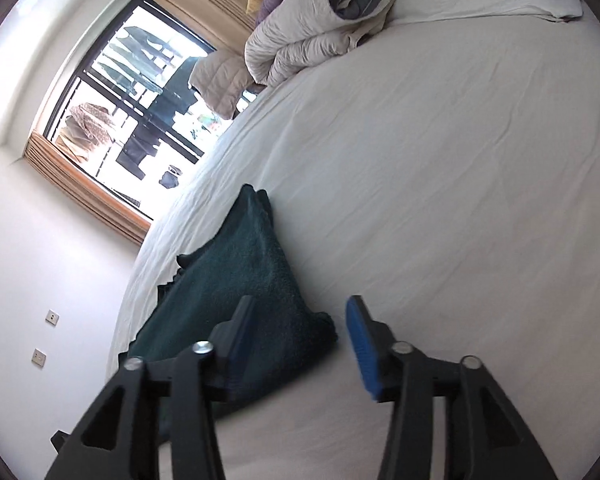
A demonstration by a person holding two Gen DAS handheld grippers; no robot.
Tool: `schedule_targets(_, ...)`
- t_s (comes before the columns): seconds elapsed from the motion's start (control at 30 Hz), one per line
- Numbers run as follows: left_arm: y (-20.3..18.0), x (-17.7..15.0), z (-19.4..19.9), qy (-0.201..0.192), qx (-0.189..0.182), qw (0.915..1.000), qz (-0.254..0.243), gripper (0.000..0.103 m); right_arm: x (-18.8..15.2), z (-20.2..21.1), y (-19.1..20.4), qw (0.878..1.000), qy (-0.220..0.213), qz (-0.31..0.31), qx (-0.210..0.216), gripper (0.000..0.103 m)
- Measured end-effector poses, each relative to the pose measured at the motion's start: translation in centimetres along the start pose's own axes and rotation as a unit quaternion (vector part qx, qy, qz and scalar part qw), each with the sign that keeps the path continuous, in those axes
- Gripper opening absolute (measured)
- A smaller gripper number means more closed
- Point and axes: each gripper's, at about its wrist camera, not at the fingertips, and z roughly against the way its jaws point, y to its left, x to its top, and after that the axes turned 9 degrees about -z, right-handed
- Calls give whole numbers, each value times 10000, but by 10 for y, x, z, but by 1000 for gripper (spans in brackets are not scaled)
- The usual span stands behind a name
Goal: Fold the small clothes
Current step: 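Grasp the folded sweater edge with the right tool and lift it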
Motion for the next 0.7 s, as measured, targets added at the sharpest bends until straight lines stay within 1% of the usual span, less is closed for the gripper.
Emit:
schedule_targets(0.03,2,-1,8,-40,-24,9998,170,42,-5,2,7,9999,25,90,70,55)
schedule_targets(0.07,5,-4,18,-121,-72,9992,387,52,-11,2,14,9997,65,168,138,55)
schedule_targets(0.1,9,-8,29,-250,-188,9975,638,58,-17,3,20,9994,119,231,218,55)
schedule_targets(0.17,17,-19,50,-511,-482,9908,1159,81,-28,0,32,9984,240,300,419,55)
schedule_targets(0.2,20,-27,58,-604,-617,9859,1431,86,-34,-2,37,9978,304,305,511,55)
schedule_targets(0.23,22,-34,63,-637,-765,9812,1653,96,-40,-6,42,9971,376,294,599,55)
schedule_targets(0.3,26,-45,64,-610,-992,9732,1985,98,-54,-16,51,9955,553,254,732,55)
schedule_targets(0.37,31,-52,55,-467,-1160,9649,2308,98,-65,-22,60,9939,707,264,803,55)
schedule_targets(0.4,34,-55,51,-415,-1250,9594,2494,98,-71,-24,64,9930,777,293,843,55)
schedule_targets(0.43,37,-55,49,-447,-1318,9547,2630,98,-75,-27,68,9921,831,340,879,55)
schedule_targets(0.5,42,-52,45,-593,-1375,9482,2803,98,-83,-27,75,9906,906,437,931,55)
schedule_targets(0.6,50,-43,33,-710,-1501,9355,3119,98,-85,-33,84,9884,1012,473,1032,55)
schedule_targets(0.7,56,-29,16,-682,-1514,9316,3234,98,-86,-38,97,9856,1121,624,1099,54)
